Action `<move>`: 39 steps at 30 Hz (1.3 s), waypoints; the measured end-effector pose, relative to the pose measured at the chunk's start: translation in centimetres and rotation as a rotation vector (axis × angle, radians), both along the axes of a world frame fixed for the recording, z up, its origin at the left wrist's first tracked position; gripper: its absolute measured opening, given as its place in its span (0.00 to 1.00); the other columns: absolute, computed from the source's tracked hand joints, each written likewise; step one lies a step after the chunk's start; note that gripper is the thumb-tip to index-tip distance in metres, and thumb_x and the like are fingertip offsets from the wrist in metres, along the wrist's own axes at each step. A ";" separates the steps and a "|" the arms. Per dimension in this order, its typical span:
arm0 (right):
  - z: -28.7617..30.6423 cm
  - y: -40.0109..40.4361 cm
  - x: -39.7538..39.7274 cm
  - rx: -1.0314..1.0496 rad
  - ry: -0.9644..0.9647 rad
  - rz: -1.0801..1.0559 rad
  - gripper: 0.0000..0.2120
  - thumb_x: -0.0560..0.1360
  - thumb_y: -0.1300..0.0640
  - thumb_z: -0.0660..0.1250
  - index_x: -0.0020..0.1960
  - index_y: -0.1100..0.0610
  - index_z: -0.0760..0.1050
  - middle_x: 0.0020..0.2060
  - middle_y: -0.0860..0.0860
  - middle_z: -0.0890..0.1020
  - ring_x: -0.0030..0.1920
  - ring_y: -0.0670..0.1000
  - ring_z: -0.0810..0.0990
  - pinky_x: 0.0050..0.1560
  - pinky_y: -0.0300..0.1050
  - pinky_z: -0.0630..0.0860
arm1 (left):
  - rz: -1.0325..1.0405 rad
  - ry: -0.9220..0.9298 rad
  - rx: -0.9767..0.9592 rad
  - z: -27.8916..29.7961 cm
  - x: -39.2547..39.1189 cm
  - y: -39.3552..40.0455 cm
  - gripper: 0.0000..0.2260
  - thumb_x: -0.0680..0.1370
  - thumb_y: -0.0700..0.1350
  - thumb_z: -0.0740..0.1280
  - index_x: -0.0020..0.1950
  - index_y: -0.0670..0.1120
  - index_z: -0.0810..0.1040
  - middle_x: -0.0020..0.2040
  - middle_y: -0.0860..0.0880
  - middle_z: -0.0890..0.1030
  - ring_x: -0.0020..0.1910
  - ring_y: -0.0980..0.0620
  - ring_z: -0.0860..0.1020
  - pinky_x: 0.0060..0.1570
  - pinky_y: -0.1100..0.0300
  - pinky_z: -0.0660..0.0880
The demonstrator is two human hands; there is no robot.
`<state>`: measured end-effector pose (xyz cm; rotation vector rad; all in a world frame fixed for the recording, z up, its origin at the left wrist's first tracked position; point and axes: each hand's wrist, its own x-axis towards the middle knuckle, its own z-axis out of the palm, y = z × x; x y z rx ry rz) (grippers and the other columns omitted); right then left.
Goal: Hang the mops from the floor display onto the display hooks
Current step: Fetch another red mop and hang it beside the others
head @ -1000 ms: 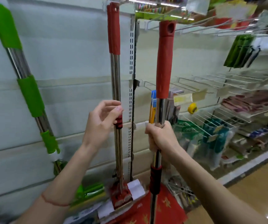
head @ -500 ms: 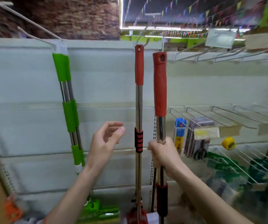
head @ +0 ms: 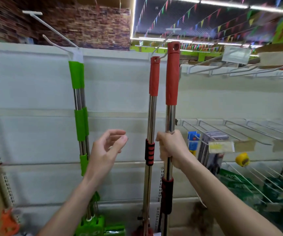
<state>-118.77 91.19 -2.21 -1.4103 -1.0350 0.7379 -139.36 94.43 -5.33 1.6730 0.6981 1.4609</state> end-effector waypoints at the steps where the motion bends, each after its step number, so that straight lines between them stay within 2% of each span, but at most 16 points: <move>1: 0.1 0.3 0.0 -0.005 0.007 -0.004 0.17 0.73 0.65 0.62 0.28 0.53 0.64 0.22 0.53 0.65 0.19 0.51 0.62 0.28 0.45 0.61 | 0.002 -0.001 -0.001 -0.1 -0.1 0.0 0.21 0.70 0.64 0.69 0.56 0.53 0.82 0.53 0.49 0.87 0.55 0.53 0.85 0.51 0.56 0.81; 5: 0.2 1.4 -0.1 -0.014 0.016 -0.004 0.16 0.72 0.65 0.62 0.29 0.54 0.65 0.20 0.51 0.65 0.18 0.51 0.63 0.28 0.45 0.62 | 0.008 -0.006 -0.012 -0.3 -0.5 0.3 0.18 0.71 0.63 0.70 0.56 0.54 0.83 0.53 0.50 0.87 0.56 0.52 0.84 0.52 0.54 0.81; 12: -0.4 3.1 -0.7 -0.043 0.025 0.011 0.14 0.72 0.65 0.61 0.31 0.55 0.63 0.19 0.49 0.65 0.17 0.49 0.62 0.27 0.44 0.61 | 0.040 0.001 -0.014 -0.6 -1.3 0.7 0.19 0.71 0.63 0.69 0.56 0.54 0.83 0.53 0.51 0.87 0.56 0.54 0.84 0.51 0.57 0.82; 16: -1.1 3.5 -0.5 -0.043 0.046 -0.002 0.14 0.73 0.65 0.62 0.32 0.54 0.63 0.23 0.50 0.64 0.19 0.49 0.60 0.27 0.44 0.61 | 0.056 0.003 -0.023 -0.9 -1.8 1.0 0.17 0.73 0.60 0.70 0.57 0.53 0.83 0.53 0.51 0.87 0.56 0.54 0.84 0.52 0.55 0.82; 20: -1.3 3.0 0.0 -0.021 0.038 -0.003 0.13 0.74 0.64 0.63 0.32 0.54 0.67 0.22 0.50 0.66 0.19 0.50 0.63 0.27 0.45 0.63 | 0.049 0.012 -0.033 -1.1 -1.8 1.1 0.15 0.75 0.57 0.70 0.57 0.53 0.83 0.53 0.50 0.87 0.56 0.53 0.84 0.52 0.56 0.82; 23: -1.1 2.9 0.2 -0.003 0.045 -0.013 0.15 0.72 0.65 0.62 0.31 0.53 0.64 0.23 0.51 0.64 0.20 0.51 0.60 0.27 0.44 0.61 | 0.026 0.009 -0.033 -0.9 -1.2 0.8 0.15 0.75 0.56 0.70 0.57 0.51 0.83 0.53 0.49 0.87 0.56 0.53 0.84 0.52 0.55 0.82; 29: -0.3 3.1 0.6 0.011 0.004 -0.055 0.14 0.73 0.64 0.62 0.31 0.54 0.65 0.20 0.52 0.66 0.18 0.51 0.64 0.27 0.45 0.64 | -0.002 0.001 -0.018 -0.9 -0.9 0.3 0.18 0.72 0.61 0.70 0.57 0.52 0.83 0.53 0.49 0.87 0.57 0.52 0.84 0.50 0.57 0.81; 36: -0.3 5.0 1.0 -0.021 0.038 -0.086 0.12 0.73 0.66 0.61 0.33 0.55 0.65 0.18 0.51 0.66 0.20 0.51 0.62 0.27 0.45 0.62 | 0.012 -0.001 -0.004 -0.6 -1.3 0.4 0.19 0.72 0.62 0.69 0.57 0.53 0.83 0.54 0.50 0.87 0.57 0.52 0.84 0.52 0.55 0.82; 39: -0.4 6.1 1.1 -0.045 0.039 -0.099 0.10 0.72 0.65 0.61 0.36 0.55 0.65 0.23 0.52 0.65 0.21 0.51 0.61 0.28 0.45 0.60 | 0.014 -0.002 -0.006 -0.8 -1.4 0.7 0.18 0.73 0.61 0.69 0.57 0.52 0.83 0.54 0.49 0.87 0.56 0.52 0.84 0.52 0.54 0.82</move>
